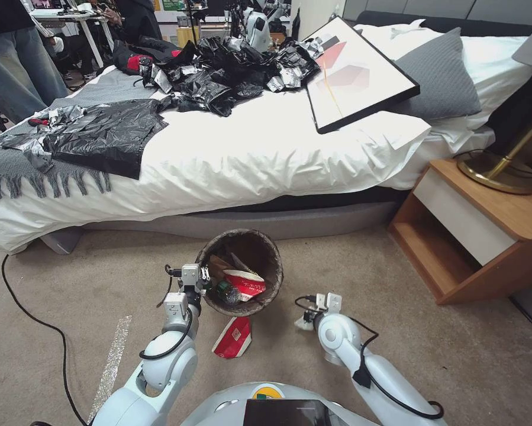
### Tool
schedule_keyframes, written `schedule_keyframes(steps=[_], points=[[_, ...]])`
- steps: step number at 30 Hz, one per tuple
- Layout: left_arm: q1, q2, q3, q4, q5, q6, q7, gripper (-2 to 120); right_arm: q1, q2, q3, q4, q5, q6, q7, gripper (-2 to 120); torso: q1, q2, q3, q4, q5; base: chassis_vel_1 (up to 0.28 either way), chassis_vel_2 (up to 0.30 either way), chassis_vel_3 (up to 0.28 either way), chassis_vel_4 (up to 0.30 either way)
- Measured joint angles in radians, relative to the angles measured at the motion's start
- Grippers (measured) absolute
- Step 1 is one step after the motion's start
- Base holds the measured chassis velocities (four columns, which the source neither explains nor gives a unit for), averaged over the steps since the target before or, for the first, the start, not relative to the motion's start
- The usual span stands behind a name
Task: Pick up the trash bin, then pick up the garbage from the floor and place it into the trash bin.
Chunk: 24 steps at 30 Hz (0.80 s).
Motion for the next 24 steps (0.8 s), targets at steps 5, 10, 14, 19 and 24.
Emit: schedule_keyframes(steps=[5, 10, 14, 19, 24], points=[[-0.001, 0.002, 0.008, 0.000, 0.000, 0.002, -0.001, 0, -0.023, -0.026, 0.034, 0.104, -0.040, 0.025, 0.017, 0, 0.000, 0.000, 0.000, 0.0000, 0.0000, 0.000, 0.000, 0.000, 0.000], [0.004, 0.011, 0.020, 0.000, -0.002, 0.006, -0.001, 0, -0.061, -0.066, 0.078, 0.252, -0.148, 0.093, 0.013, 0, 0.000, 0.000, 0.000, -0.0001, -0.0001, 0.000, 0.000, 0.000, 0.000], [0.010, 0.021, 0.030, 0.000, -0.006, 0.012, -0.001, 0, -0.089, -0.097, 0.107, 0.405, -0.288, 0.171, -0.037, 0, 0.000, 0.000, 0.000, 0.0001, -0.0001, 0.000, 0.000, 0.000, 0.000], [0.012, 0.026, 0.032, 0.003, -0.008, 0.017, -0.002, 0, -0.112, -0.126, 0.127, 0.511, -0.472, 0.264, -0.132, 0, 0.000, 0.000, 0.000, -0.0001, -0.0001, 0.000, 0.000, 0.000, 0.000], [0.012, 0.032, 0.039, 0.014, -0.011, 0.022, -0.002, 0, -0.143, -0.164, 0.143, 0.594, -0.655, 0.434, -0.334, 0, 0.000, 0.000, 0.000, 0.0000, -0.0002, 0.000, 0.000, 0.000, 0.000]])
